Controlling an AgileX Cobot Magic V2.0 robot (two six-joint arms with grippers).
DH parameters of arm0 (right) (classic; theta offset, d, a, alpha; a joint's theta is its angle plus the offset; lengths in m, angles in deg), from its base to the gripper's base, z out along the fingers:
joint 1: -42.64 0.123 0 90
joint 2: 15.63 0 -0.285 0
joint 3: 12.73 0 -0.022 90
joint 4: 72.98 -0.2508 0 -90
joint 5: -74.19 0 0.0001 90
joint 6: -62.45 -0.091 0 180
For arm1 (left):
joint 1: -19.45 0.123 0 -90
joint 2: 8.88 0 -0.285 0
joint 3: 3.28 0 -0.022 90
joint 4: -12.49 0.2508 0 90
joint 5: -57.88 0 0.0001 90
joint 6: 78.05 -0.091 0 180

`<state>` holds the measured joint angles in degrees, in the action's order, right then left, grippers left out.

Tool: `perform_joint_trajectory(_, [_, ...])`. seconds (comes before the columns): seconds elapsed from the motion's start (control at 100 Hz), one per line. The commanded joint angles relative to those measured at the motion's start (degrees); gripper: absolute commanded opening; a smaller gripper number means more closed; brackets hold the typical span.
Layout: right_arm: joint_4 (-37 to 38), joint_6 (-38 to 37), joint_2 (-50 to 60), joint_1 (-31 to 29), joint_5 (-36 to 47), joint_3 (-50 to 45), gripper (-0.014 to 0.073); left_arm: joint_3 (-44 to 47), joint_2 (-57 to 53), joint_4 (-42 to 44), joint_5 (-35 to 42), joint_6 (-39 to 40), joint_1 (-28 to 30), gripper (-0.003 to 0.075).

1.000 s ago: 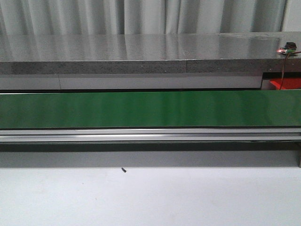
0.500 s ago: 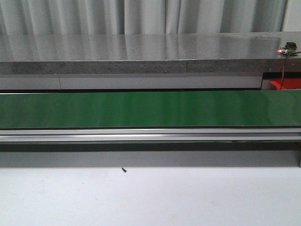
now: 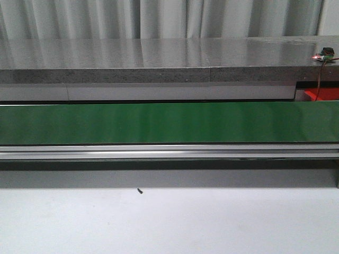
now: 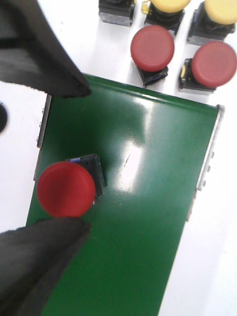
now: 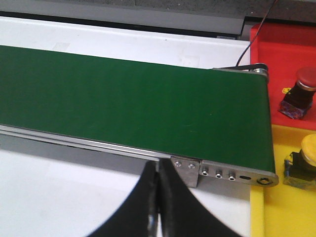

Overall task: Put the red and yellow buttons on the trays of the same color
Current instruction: 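Set the red button on the belt's near end and open the left gripper, then lower the left gripper onto a yellow-capped button and grasp it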

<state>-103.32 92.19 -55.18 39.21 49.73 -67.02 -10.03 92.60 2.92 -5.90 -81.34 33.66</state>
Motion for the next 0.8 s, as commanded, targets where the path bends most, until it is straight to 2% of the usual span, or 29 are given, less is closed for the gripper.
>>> perform_joint_trajectory(0.0, [-0.5,0.4,0.0,0.2,2.9,1.5,-0.0068,-1.8,-4.9,-1.9,2.3,-0.6,-0.4,0.0501])
perform_joint_trajectory(0.26, [-0.5,0.4,0.0,0.2,2.9,1.5,-0.0068,-1.8,-8.3,-1.3,3.5,-0.6,2.4,0.0501])
perform_joint_trajectory(0.58, [-0.5,0.4,0.0,0.2,2.9,1.5,-0.0068,-1.3,-8.0,-1.2,3.2,-0.6,13.6,0.0501])
perform_joint_trajectory(0.79, [-0.5,0.4,0.0,0.2,2.9,1.5,-0.0068,-1.3,-3.6,-1.2,2.1,-0.6,19.6,0.0495])
